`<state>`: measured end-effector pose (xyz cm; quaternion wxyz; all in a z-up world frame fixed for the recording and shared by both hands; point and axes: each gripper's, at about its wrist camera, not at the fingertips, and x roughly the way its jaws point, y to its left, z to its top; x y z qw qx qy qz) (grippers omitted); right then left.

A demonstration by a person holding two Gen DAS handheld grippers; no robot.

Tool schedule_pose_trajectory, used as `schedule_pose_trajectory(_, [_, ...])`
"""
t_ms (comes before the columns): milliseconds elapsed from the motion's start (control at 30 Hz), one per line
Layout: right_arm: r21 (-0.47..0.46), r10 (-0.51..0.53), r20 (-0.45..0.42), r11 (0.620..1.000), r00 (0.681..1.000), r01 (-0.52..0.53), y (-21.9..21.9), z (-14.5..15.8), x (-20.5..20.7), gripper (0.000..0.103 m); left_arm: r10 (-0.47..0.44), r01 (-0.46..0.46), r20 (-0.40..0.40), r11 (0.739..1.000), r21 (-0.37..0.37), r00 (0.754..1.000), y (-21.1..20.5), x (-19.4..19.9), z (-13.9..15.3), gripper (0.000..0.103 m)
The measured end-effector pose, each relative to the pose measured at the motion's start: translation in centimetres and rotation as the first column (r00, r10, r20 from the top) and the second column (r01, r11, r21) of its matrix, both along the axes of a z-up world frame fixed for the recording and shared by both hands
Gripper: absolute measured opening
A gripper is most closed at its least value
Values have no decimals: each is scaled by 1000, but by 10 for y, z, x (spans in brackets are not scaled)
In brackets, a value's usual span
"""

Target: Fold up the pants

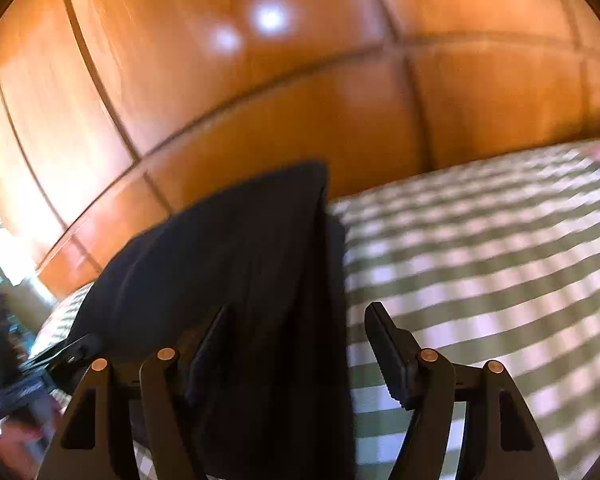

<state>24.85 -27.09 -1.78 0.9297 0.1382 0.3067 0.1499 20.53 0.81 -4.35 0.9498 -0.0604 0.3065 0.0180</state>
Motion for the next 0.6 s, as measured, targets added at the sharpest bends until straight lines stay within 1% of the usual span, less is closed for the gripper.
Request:
schedule_pose_trajectory(33, [-8, -29, 42, 1000, 999, 29, -2, 9, -12, 70, 15, -15, 46, 1000, 8, 999, 0, -14, 6, 84])
schedule_pose_trajectory(67, [-8, -30, 71, 999, 997, 31, -1, 15, -22, 70, 14, -14, 83, 1000, -1, 996, -1, -24, 11, 84])
schedule_pose_trajectory(100, [-10, -18, 96, 1000, 995, 19, 2, 20, -32, 69, 0, 2, 112, 1000, -21, 994, -2, -34, 14, 84])
schedule_pose_trajectory(133, [-23, 15, 118, 1000, 993, -12, 9, 26, -43, 66, -26, 31, 123, 998, -46, 992, -6, -41, 16, 84])
schedule_pose_trajectory(167, [-38, 46, 123, 998, 991, -42, 15, 29, -49, 58, -35, 42, 118, 998, -55, 992, -8, -40, 18, 84])
schedule_pose_trajectory(200, [-63, 81, 117, 995, 990, -74, 24, 31, -53, 53, -49, 56, 101, 996, -65, 994, -14, -39, 17, 84])
schedule_pose_trajectory(267, [-140, 151, 89, 981, 985, -137, 46, 28, -57, 38, -79, 83, 60, 995, -62, 995, -25, -31, 13, 81])
schedule_pose_trajectory(300, [-170, 169, 78, 973, 983, -154, 53, 25, -58, 36, -81, 82, 29, 996, -39, 996, -31, -27, 8, 80])
schedule_pose_trajectory(333, [-199, 180, 64, 966, 982, -164, 60, 22, -60, 35, -66, 66, 7, 998, 6, 998, -37, -24, 4, 80])
schedule_pose_trajectory(400, [-249, 166, 35, 956, 985, -152, 67, 15, -60, 34, -51, 51, -1, 996, 80, 999, -43, -24, -3, 80])
schedule_pose_trajectory(433, [-259, 152, 24, 956, 988, -141, 66, 12, -59, 31, -49, 50, -12, 992, 112, 999, -45, -25, -7, 80])
schedule_pose_trajectory(500, [-264, 117, 1, 958, 993, -113, 63, 9, -57, 26, -56, 58, -24, 991, 124, 998, -44, -29, -13, 80])
schedule_pose_trajectory(533, [-272, 100, -5, 957, 995, -98, 62, 7, -55, 21, -56, 58, -26, 991, 117, 998, -43, -31, -13, 80])
schedule_pose_trajectory(600, [-288, 94, 1, 953, 996, -89, 66, 5, -56, 21, -48, 51, -33, 994, 93, 998, -39, -32, -13, 80])
